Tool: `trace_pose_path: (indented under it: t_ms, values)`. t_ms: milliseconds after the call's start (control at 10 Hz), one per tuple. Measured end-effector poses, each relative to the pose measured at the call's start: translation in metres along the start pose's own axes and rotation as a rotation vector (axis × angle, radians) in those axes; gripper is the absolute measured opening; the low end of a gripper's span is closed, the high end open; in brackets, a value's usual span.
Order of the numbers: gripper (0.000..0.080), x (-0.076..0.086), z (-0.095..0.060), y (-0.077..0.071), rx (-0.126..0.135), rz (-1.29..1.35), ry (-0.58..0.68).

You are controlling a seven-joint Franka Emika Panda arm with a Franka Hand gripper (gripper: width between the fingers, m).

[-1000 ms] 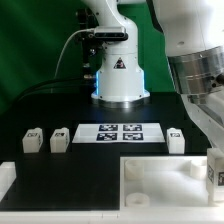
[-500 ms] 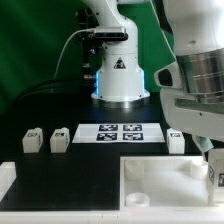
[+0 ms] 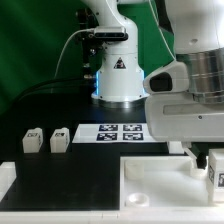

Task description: Assemble one leg

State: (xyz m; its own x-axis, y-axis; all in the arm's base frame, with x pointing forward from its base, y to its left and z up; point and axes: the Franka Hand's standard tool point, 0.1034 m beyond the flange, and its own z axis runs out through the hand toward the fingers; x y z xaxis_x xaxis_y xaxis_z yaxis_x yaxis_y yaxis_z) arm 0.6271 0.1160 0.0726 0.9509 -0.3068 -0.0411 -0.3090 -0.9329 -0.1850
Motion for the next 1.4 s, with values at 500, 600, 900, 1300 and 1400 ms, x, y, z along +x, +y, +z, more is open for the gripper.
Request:
trace_pose_path:
  t_ms: [500, 600, 900, 1300, 1400]
  values:
    - [0.0381, 0.0017, -0.0005, -0.0027, -0.055, -0.088, 0.03]
    - [0.0381, 0.0014, -0.0003, -0.0033, -0.053, -0.003, 0.032]
    - [0.0295, 0.0021, -0.0008, -0.0034, -0.043, 0.292, 0.037]
    - [0.0295, 0.0034, -0.001, -0.0028, 0.035, 1.102, -0.022]
    - [0.0295, 0.0026, -0.0004, -0.0035, 0.034, 1.166, -0.023]
